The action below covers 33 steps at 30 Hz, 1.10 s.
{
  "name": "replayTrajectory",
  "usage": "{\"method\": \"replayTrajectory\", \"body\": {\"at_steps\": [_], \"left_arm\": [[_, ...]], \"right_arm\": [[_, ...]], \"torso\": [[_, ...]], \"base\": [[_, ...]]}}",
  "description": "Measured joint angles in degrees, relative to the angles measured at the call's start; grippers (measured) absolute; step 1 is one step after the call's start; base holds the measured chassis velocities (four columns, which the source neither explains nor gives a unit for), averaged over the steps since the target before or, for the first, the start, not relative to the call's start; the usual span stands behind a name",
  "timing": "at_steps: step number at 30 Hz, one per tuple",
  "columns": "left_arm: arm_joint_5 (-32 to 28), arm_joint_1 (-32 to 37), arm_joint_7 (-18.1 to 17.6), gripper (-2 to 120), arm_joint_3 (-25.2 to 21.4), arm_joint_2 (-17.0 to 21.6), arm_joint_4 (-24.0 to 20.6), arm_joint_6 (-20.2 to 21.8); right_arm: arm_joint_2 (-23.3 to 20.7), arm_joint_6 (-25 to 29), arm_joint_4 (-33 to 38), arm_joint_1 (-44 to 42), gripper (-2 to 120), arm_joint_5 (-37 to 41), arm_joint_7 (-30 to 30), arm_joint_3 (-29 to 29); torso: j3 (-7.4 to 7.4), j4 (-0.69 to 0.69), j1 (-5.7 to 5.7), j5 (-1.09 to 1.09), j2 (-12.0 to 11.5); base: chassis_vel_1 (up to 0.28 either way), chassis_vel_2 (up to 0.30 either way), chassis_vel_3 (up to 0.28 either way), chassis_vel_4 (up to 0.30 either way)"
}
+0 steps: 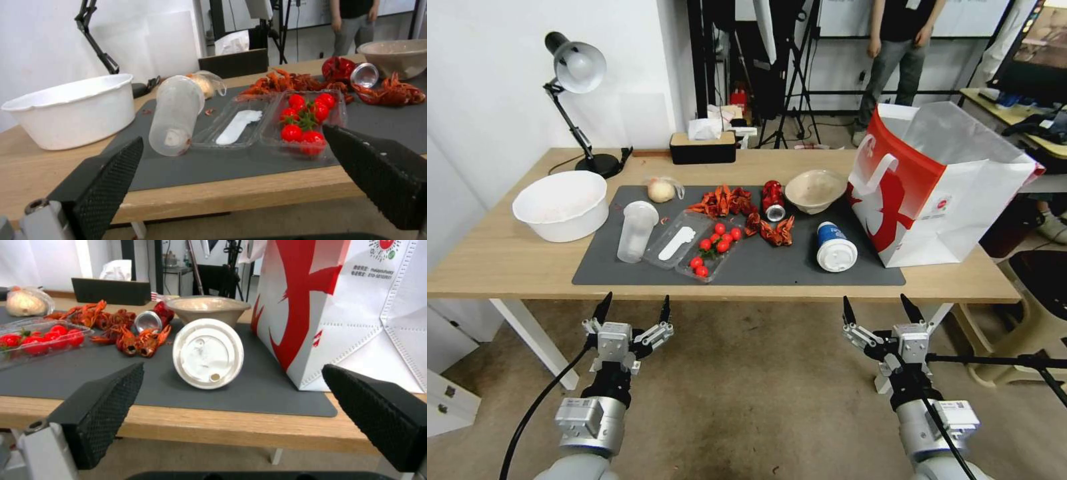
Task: Pick up the trash from the table and place it into the takeout bag.
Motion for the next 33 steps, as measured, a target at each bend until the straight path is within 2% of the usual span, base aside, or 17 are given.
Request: {"method": "replayTrajectory", "body": {"at_steps": [33], "left_arm": [[0.00, 0.00, 0.00, 100, 0.00, 0.00, 0.00, 0.00]], "right_arm": [[0.00, 0.00, 0.00, 0.00, 100, 0.00, 0.00, 0.00]], "torso": [[0.00, 0.00, 0.00, 0.00, 0.00]], "base": [[0.000, 0.000, 0.000, 0.000]]}}
